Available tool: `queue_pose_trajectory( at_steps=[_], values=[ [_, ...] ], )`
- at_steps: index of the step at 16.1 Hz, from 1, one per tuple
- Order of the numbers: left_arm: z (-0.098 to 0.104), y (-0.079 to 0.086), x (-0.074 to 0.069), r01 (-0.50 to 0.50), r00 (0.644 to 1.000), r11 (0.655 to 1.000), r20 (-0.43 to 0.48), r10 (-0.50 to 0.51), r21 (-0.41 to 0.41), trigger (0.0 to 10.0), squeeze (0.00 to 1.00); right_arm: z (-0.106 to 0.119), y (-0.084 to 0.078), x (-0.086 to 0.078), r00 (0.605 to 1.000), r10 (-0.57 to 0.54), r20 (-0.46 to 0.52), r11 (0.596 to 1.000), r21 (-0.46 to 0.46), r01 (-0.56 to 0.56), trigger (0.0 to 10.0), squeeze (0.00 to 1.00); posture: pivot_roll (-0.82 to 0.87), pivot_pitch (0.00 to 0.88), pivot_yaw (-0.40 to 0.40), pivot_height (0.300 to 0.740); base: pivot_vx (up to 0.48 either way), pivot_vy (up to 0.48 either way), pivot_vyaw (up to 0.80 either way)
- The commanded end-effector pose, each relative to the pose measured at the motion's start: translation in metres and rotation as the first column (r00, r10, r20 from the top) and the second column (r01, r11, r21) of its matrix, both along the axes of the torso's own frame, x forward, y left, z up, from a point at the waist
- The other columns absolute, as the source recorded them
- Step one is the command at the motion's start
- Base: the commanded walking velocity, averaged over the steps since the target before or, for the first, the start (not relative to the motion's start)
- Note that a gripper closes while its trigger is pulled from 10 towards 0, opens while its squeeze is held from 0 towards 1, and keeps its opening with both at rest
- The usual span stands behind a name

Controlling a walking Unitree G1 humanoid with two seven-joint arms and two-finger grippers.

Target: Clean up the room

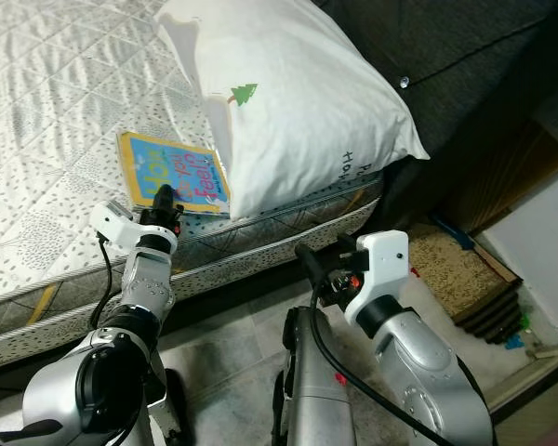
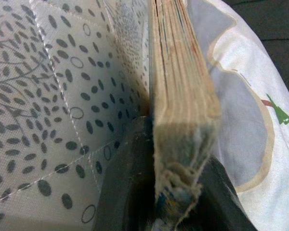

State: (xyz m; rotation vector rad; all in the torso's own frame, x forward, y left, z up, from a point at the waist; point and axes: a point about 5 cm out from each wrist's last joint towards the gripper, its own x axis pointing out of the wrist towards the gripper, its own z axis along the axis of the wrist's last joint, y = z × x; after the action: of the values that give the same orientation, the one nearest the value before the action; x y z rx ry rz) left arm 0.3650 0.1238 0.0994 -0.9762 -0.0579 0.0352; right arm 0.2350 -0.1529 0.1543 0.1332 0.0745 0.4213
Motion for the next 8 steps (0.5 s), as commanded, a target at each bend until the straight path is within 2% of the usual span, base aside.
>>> queue_pose_trajectory(
  at_steps=[1, 2, 3, 8],
  values=[
    [-0.031, -0.029, -0.015, 0.148, 0.977, 0.989, -0.150, -0.150, -0.028, 10.0, 0.78, -0.004, 0.001, 0.000, 1.000, 0.001, -0.010, 1.000, -0.006, -0.001, 10.0, 0.00, -0.28, 0.238, -0.092, 0.528, 0.000, 0.000, 0.00],
    [-0.032, -0.030, -0.015, 0.151, 0.976, 0.988, -0.155, -0.154, -0.028, 10.0, 0.78, -0.004, 0.001, 0.000, 1.000, 0.002, -0.009, 1.000, -0.006, -0.002, 10.0, 0.00, -0.27, 0.237, -0.092, 0.528, 0.000, 0.000, 0.00],
    [-0.033, -0.030, -0.016, 0.156, 0.973, 0.988, -0.167, -0.156, -0.014, 10.0, 1.00, -0.004, 0.001, 0.001, 1.000, 0.004, -0.007, 1.000, -0.007, -0.004, 10.0, 0.00, -0.27, 0.233, -0.092, 0.528, 0.000, 0.000, 0.00],
    [-0.030, -0.013, -0.011, 0.128, 0.975, 0.990, -0.193, -0.114, 0.062, 10.0, 1.00, -0.005, 0.004, 0.008, 1.000, 0.008, 0.006, 1.000, -0.011, -0.008, 10.0, 0.00, -0.25, 0.198, -0.084, 0.528, 0.000, 0.000, 0.00]
  ],
)
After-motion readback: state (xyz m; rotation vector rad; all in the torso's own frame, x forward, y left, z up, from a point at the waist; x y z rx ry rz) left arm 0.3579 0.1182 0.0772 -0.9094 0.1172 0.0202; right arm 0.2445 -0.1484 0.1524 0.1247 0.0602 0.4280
